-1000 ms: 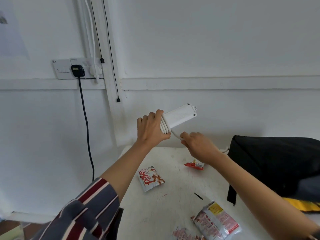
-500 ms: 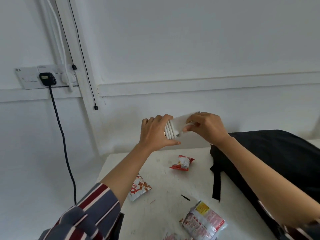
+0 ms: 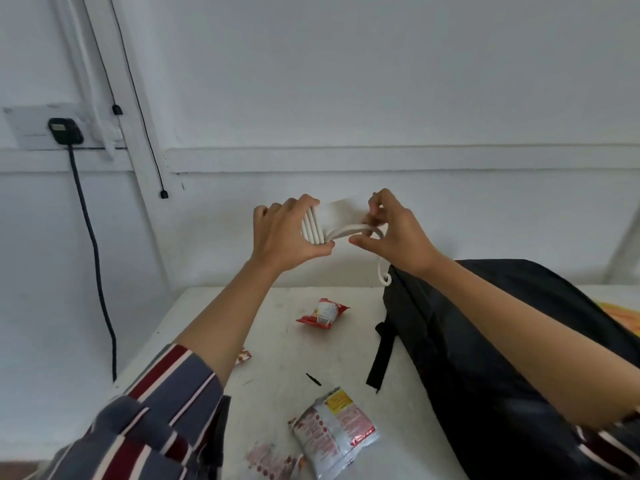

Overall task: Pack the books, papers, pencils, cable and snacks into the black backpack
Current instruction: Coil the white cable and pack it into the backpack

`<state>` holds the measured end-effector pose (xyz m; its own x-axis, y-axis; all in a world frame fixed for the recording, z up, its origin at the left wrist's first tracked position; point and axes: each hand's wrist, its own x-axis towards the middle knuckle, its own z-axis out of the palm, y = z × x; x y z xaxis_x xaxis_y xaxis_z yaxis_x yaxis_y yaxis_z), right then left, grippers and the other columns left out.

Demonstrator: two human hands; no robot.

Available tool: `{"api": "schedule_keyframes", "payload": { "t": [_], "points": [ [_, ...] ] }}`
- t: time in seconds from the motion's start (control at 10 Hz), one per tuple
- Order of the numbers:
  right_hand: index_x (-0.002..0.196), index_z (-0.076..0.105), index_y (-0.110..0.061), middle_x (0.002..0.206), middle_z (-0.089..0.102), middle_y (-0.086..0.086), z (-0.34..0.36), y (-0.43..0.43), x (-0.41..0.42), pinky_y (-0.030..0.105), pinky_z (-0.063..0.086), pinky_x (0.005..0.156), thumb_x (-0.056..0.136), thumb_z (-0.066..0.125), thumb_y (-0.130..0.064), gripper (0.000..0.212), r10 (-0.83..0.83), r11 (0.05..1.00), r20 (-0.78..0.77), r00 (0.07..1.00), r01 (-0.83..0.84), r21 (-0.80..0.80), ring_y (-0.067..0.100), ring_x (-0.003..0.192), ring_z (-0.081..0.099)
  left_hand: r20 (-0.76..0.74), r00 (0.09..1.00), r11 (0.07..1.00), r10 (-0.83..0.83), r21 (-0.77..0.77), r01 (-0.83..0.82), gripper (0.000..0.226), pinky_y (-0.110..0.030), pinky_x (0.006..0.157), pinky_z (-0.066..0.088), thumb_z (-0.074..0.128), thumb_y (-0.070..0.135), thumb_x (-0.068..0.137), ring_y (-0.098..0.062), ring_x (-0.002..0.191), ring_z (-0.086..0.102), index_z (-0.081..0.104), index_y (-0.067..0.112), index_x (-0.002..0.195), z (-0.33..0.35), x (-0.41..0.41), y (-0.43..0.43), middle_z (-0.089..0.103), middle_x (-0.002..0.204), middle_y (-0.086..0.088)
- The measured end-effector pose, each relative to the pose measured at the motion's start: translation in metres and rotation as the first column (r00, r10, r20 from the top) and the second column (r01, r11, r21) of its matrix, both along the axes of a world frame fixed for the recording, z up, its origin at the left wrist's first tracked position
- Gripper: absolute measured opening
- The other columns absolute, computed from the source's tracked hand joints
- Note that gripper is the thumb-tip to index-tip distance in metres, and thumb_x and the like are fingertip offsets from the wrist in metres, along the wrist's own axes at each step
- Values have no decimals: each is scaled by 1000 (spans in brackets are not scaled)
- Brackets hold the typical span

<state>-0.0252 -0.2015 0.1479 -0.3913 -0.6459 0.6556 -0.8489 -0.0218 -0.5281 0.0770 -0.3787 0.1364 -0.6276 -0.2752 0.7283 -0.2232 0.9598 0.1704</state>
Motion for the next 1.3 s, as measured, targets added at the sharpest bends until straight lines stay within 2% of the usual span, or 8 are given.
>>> {"api": "schedule_keyframes", "payload": {
  "t": [0.1, 0.3, 0.4, 0.6, 0.8, 1.1, 1.2, 1.3],
  "points": [
    [84, 39, -19, 75, 62, 7, -18, 14, -4, 24, 50, 68, 79, 70, 0, 37, 134, 987, 309, 942, -100, -125, 16, 65, 59, -41, 996, 996, 84, 40, -83, 75, -32, 78, 26, 63, 65, 54, -23, 93, 58, 52, 27, 118, 4, 0, 6, 63, 105, 2],
    [90, 61, -9, 79, 62, 6, -55, 20, -29, 32, 47, 89, 98, 42, -25, 27, 118, 923, 491, 863, -278, 266, 20, 83, 61, -43, 983, 982, 177, 76, -174, 74, -32, 78, 25, 63, 64, 54, -23, 91, 58, 53, 26, 117, -1, 7, 21, 63, 104, 2],
    [86, 61, -11, 66, 47, 4, -42, 25, -42, 26, 44, 65, 101, 36, -22, 31, 121, 940, 484, 867, -257, 225, 17, 63, 49, 28, 968, 968, 251, -26, -251, 74, -34, 79, 24, 73, 59, 58, -24, 95, 57, 53, 25, 120, 2, 17, 11, 63, 108, 2],
    [77, 64, -25, 73, 62, 9, -2, 2, -67, 28, 37, 63, 91, 57, -27, 16, 92, 985, 112, 989, -107, 138, 17, 61, 45, 266, 939, 972, 220, -144, -187, 82, -33, 84, 24, 57, 69, 52, -21, 96, 56, 52, 29, 123, -11, 20, 3, 62, 111, 6],
    [83, 71, -23, 80, 69, -5, 18, -25, -85, 28, 45, 67, 86, 63, -39, 18, -83, 980, -43, 996, 89, 176, 10, 71, 58, 154, 987, 996, -35, -69, 47, 81, -31, 79, 28, 52, 69, 49, -20, 87, 60, 56, 21, 114, -24, 6, 19, 65, 104, 6],
    [75, 71, 5, 58, 62, 16, 12, -14, -98, 20, 40, 53, 86, 63, -8, 19, 64, 981, 269, 961, -111, 162, 10, 53, 52, 89, 962, 945, -258, -184, 270, 80, -33, 78, 39, 55, 67, 62, -14, 85, 56, 36, 39, 135, -4, -22, 46, 63, 98, 4],
    [52, 64, -9, 47, 53, 6, -8, 12, -119, 12, 37, 54, 87, 31, 18, 55, -800, 557, 468, 375, 754, 348, -6, 50, 49, 29, 948, 945, -316, -81, 318, 72, -33, 80, 40, 61, 63, 60, -13, 89, 58, 48, 38, 126, -1, -31, 50, 64, 103, 6],
    [73, 71, -30, 65, 61, -6, -18, 23, -110, 21, 39, 87, 94, 50, -15, 33, -105, 920, 276, 955, -12, 393, 3, 72, 56, -85, 945, 947, -316, 31, 320, 70, -36, 80, 46, 65, 63, 59, -13, 87, 59, 54, 34, 123, 7, -37, 51, 64, 102, 7]
  ]
}}
